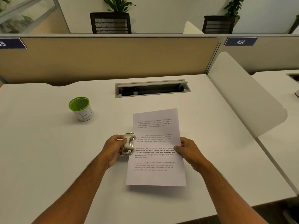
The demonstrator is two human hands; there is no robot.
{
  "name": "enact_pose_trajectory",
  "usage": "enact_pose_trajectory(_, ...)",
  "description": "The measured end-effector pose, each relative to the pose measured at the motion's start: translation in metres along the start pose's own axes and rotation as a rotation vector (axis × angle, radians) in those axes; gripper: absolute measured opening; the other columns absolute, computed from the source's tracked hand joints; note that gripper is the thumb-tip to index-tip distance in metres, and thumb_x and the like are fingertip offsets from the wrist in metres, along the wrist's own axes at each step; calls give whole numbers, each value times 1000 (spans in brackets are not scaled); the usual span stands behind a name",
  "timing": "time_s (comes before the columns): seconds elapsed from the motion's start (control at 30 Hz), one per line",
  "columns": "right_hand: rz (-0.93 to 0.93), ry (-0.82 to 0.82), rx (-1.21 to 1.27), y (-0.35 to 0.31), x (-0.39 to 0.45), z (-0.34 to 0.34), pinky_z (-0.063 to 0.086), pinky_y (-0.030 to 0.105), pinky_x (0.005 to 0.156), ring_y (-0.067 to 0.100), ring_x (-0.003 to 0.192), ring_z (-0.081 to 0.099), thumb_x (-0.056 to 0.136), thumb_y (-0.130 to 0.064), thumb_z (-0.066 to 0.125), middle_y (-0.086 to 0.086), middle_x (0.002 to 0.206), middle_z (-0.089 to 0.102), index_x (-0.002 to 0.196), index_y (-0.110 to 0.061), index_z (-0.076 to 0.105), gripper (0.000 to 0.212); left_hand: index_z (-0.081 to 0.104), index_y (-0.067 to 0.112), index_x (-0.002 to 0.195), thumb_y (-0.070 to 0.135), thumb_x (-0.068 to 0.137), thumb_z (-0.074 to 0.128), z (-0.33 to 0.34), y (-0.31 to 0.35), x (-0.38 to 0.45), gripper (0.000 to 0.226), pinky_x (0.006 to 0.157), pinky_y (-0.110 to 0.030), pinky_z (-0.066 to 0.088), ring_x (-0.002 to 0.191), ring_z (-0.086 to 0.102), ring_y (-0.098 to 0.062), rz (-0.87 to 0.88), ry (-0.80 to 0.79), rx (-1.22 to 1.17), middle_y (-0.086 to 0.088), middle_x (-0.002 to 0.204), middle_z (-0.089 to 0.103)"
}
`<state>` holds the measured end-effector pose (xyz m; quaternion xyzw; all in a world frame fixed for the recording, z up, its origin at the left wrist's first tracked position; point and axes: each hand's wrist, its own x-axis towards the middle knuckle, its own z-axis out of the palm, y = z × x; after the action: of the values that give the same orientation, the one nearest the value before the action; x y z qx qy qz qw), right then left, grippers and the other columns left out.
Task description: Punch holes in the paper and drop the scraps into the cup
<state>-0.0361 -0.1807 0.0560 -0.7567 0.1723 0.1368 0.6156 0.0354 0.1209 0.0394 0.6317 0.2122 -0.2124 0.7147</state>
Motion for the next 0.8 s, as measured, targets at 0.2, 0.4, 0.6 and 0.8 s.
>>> enact_pose_trajectory(0.2,-1,98,-47,3,1,-13,58,21,53,12,79,77,94,-7,56,-7,103,75,107,-28,62,25,60,12,95,5,92,58,-10,3,6,8,82,-51,56,93,63,-33,98,195,212,-16,105,65)
enact_pose_trajectory(0.4,48,213,-67,7,5,-32,58,23,49,16,69,77,88,1,53,0,96,76,101,-19,63,25,58,11,95,9,88,55,-21,3,8,8,65,-36,48,78,58,-25,110,322,285,-12,98,62)
enact_pose_trajectory(0.6,84,289,-75,10,10,-43,63,34,54,26,69,76,83,2,52,2,92,76,94,-19,64,27,54,15,89,8,85,47,-27,-2,8,11,54,-28,42,73,54,-21,77,398,416,-13,108,58)
enact_pose_trajectory(0.8,97,330,-75,12,16,-53,64,48,67,32,74,75,78,2,51,4,88,76,90,-15,65,25,59,11,95,11,82,49,-31,-2,8,16,52,-27,42,83,61,-30,87,466,560,-17,110,60)
